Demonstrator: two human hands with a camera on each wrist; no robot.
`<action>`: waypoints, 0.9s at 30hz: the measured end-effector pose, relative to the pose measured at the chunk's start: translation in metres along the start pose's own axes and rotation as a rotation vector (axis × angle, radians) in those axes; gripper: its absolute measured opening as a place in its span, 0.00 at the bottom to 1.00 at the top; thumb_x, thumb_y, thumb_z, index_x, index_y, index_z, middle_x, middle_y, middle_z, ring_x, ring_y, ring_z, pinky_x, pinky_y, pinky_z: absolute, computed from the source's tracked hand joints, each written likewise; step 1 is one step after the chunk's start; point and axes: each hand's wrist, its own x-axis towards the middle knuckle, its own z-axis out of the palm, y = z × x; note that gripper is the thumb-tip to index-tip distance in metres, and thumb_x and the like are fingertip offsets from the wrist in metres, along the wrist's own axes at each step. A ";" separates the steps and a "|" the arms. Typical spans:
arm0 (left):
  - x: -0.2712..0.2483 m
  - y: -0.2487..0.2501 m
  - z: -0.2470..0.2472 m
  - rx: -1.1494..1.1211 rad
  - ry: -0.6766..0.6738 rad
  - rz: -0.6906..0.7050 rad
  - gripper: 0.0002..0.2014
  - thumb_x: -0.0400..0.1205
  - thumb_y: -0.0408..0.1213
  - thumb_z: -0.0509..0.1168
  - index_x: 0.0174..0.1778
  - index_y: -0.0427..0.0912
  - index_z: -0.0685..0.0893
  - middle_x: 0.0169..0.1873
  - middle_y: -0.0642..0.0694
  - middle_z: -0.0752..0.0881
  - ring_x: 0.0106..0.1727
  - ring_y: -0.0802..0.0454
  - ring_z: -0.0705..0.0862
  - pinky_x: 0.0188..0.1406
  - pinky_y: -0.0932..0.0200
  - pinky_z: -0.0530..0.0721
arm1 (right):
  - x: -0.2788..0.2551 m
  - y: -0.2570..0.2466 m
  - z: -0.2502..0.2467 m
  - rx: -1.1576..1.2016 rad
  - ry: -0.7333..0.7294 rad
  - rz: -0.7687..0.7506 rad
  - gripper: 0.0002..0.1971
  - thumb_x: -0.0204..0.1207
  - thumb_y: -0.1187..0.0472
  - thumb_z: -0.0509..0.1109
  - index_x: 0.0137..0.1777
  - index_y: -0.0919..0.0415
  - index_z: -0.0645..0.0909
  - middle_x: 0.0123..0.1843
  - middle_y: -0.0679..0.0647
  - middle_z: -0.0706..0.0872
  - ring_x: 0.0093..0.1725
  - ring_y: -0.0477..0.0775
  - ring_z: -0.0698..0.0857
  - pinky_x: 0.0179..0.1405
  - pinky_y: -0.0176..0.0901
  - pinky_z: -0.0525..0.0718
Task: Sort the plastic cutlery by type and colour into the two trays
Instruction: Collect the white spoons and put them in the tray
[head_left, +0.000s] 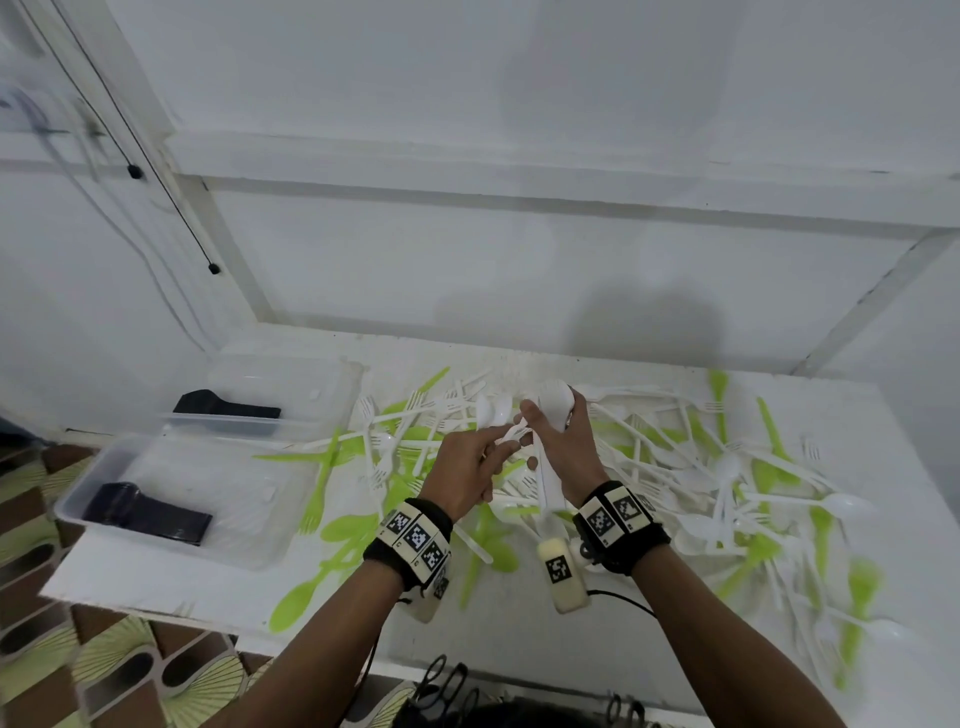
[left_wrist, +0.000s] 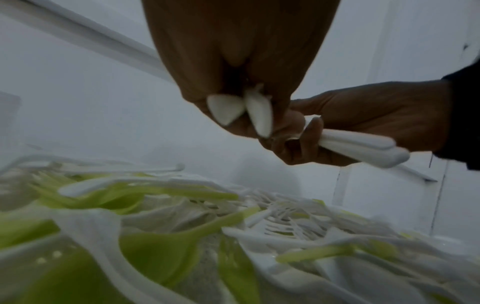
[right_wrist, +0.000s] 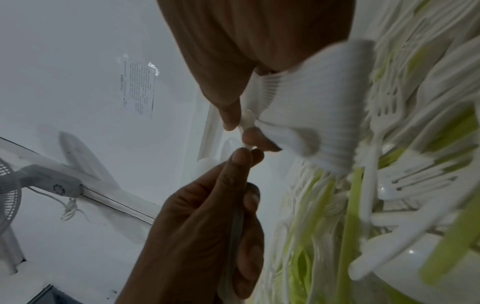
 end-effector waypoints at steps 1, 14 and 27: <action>0.001 -0.002 -0.002 0.057 -0.008 0.036 0.15 0.90 0.42 0.64 0.71 0.47 0.87 0.22 0.54 0.80 0.17 0.54 0.81 0.25 0.64 0.79 | 0.001 -0.001 -0.001 -0.005 -0.013 0.011 0.30 0.79 0.51 0.79 0.75 0.49 0.67 0.59 0.62 0.88 0.38 0.54 0.86 0.25 0.45 0.80; 0.003 0.000 0.027 0.310 0.104 0.083 0.13 0.89 0.39 0.55 0.58 0.45 0.86 0.39 0.47 0.92 0.40 0.52 0.90 0.38 0.52 0.83 | 0.005 0.010 0.010 -0.071 0.083 0.073 0.34 0.77 0.46 0.79 0.74 0.47 0.61 0.64 0.57 0.84 0.60 0.57 0.88 0.61 0.61 0.89; 0.006 0.010 0.019 0.036 -0.073 0.013 0.18 0.88 0.38 0.66 0.74 0.41 0.83 0.47 0.53 0.92 0.35 0.62 0.89 0.37 0.67 0.85 | -0.006 0.015 0.002 0.002 0.046 0.036 0.22 0.88 0.58 0.67 0.78 0.53 0.65 0.68 0.56 0.84 0.63 0.54 0.88 0.56 0.50 0.91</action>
